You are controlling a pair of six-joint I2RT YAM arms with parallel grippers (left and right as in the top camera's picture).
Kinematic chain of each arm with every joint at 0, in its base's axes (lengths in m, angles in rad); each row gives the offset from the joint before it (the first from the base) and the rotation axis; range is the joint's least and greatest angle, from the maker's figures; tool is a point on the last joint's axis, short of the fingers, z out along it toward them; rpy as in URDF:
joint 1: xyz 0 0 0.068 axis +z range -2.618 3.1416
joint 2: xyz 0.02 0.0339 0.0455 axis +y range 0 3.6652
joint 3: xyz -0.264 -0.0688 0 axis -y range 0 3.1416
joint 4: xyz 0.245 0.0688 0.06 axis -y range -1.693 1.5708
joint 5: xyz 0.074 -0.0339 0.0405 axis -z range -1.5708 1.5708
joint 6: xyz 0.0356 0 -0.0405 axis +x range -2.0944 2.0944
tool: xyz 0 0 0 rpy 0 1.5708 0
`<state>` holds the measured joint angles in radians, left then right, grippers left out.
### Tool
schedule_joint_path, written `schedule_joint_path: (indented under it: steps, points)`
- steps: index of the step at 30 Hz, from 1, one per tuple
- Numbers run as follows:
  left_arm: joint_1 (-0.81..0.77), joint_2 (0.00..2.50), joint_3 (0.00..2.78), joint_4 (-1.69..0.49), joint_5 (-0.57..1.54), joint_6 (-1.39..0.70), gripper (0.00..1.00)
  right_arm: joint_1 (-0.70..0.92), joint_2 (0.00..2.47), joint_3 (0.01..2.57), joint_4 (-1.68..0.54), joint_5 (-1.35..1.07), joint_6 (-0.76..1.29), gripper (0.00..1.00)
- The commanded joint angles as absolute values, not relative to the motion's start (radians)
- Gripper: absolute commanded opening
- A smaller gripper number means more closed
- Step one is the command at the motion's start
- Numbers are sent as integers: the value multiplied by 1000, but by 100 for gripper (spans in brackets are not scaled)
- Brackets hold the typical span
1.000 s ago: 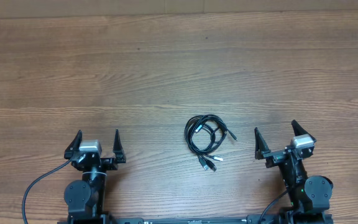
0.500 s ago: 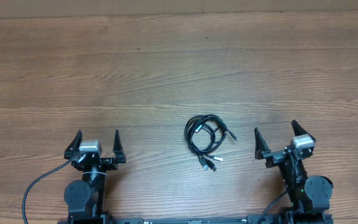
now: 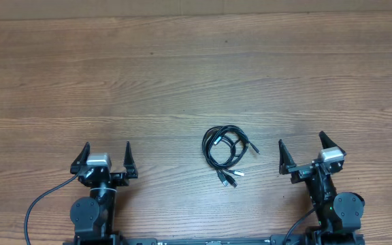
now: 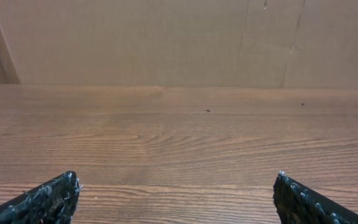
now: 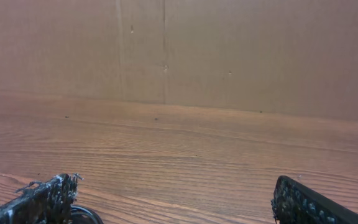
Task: Untangle cables
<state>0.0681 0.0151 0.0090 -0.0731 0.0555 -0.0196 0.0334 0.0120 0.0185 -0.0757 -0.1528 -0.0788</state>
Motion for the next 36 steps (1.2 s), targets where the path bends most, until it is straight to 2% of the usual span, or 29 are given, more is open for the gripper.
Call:
schedule_joint_path:
  steps: [1, 36]
  points:
    - [72, 4, 5, -75, 48, -25, 100, 38, 12, 8, -72, -150, -76, 100]
    - [72, 11, 30, -126, 41, -22, 100, 38, 12, 8, -72, -150, -76, 100]
